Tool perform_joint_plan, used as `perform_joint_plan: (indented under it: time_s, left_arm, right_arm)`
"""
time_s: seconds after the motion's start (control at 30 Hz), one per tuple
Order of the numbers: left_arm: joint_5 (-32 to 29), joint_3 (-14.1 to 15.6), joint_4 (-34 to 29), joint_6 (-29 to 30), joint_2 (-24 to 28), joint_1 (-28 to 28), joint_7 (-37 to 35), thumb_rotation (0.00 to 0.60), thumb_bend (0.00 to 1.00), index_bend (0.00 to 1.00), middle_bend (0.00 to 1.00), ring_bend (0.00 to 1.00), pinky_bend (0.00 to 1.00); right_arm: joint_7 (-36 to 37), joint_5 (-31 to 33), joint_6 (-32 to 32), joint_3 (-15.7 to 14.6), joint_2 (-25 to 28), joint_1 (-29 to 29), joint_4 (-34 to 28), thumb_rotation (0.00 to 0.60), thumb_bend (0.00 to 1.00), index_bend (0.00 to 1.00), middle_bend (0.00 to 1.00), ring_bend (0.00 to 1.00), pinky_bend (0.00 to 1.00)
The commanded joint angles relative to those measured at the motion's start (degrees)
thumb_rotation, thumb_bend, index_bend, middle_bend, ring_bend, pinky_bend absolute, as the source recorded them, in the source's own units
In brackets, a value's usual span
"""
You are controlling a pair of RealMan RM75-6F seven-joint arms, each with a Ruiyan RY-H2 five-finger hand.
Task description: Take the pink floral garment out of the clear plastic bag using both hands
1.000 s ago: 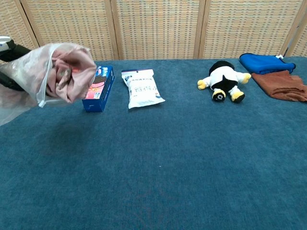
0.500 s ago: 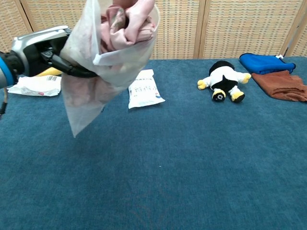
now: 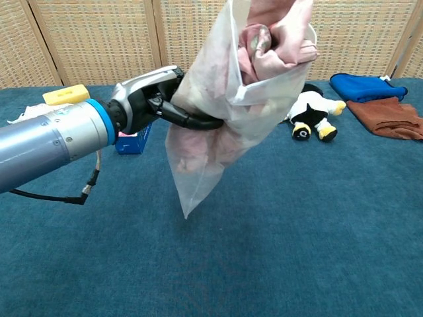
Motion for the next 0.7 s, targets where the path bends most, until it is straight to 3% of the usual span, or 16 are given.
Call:
perform_joint_plan:
  time_s: [0.03, 0.4, 0.7]
  left_arm:
    - [-1.23, -0.63, 1.09, -1.02, -1.93, -1.05, 1.11, 0.600, 0.31, 0.57, 0.57, 0.51, 0.55]
    - [-4.08, -2.28, 2.93, -3.28, -4.95, -2.87, 3.40, 0.600, 0.31, 0.57, 0.57, 0.51, 0.55]
    - [-5.78, -3.53, 3.02, -4.79, -6.93, -4.38, 5.37, 0.600, 0.31, 0.57, 0.57, 0.51, 0.55]
  right_arm:
    - [0.18, -1.69, -1.95, 0.55, 1.28, 1.79, -2.01, 0.600, 0.05, 0.28, 0.00, 0.00, 0.00]
    - [-7.53, -5.46, -11.46, 0.63, 0.03, 9.93, -6.80, 0.600, 0.05, 0.28, 0.00, 0.00, 0.00]
    - [-17.21, 1.22, -19.17, 3.09, -4.05, 17.85, -11.16, 0.600, 0.08, 0.28, 0.00, 0.00, 0.00]
